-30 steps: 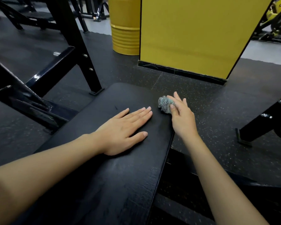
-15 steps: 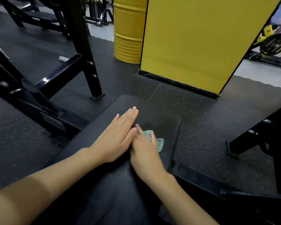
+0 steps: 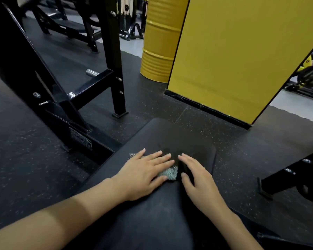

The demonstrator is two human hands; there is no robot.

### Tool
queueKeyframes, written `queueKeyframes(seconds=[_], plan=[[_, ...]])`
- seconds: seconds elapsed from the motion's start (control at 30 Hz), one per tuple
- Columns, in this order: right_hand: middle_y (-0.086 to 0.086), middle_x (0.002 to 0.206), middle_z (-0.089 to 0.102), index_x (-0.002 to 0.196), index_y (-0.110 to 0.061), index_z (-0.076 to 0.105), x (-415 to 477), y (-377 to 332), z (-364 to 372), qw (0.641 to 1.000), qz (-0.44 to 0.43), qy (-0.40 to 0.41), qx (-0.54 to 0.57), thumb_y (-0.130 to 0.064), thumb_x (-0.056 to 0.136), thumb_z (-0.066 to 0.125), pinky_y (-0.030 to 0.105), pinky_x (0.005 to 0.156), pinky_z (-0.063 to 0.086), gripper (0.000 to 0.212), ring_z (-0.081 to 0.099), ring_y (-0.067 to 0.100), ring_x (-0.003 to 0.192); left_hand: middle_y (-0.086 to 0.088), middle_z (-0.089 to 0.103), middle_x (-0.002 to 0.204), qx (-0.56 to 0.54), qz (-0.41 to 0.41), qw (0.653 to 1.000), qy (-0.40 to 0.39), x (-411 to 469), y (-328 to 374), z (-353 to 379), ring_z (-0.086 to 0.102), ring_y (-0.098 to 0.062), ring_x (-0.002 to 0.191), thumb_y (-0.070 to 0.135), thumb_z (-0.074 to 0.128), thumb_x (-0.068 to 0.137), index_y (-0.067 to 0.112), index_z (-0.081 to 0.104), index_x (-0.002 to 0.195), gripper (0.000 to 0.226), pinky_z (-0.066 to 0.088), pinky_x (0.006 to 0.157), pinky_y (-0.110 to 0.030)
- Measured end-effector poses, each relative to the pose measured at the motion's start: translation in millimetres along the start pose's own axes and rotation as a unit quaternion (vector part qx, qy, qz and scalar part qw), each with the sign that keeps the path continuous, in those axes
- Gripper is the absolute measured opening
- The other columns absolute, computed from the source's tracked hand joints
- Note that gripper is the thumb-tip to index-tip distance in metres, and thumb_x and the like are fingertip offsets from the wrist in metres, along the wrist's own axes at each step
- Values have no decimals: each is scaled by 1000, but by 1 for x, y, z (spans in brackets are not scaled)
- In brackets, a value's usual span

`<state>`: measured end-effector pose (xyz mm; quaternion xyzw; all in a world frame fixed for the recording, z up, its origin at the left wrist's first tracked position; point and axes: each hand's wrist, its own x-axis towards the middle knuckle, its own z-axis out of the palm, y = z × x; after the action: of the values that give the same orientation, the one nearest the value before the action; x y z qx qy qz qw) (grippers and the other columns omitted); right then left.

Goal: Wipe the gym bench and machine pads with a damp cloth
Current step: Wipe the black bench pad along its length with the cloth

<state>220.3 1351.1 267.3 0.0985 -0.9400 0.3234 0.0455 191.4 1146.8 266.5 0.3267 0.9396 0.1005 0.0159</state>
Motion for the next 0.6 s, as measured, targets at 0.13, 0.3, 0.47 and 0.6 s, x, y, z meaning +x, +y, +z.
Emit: queueKeyframes(seconds=[0.13,0.3,0.47,0.6], plan=[[-35,152,12,147,-47,22,-3,-3,0,996,4,-72,-46,-32,105,37,37,123,-6,47,-2,-13,144,23,-2,161,-18,-2,999,-27,-14,-10,-7,-11,2,146,72,-21,77,39,7,157,91,1,122,-35],[-42,149,-18,147,-56,-2,-2,-6,12,973,-5,-115,-198,-66,81,-11,39,118,-13,68,-26,-13,139,18,32,158,45,-29,997,47,-77,-12,-1,30,-3,144,46,21,103,35,34,152,52,31,117,-31],[-43,149,-20,148,-56,-5,-2,-8,13,968,7,-116,-221,-70,74,-20,40,119,-11,77,-28,-14,137,18,42,152,49,-52,997,-3,-102,-5,9,42,-4,138,41,20,105,35,42,148,49,29,103,-32],[-44,148,-19,148,-58,-6,0,-9,13,967,9,-110,-230,-79,52,-42,40,119,-9,104,-25,-13,139,19,27,159,45,-102,994,-5,-77,-5,0,23,-5,147,46,4,105,39,30,153,55,31,118,-39]])
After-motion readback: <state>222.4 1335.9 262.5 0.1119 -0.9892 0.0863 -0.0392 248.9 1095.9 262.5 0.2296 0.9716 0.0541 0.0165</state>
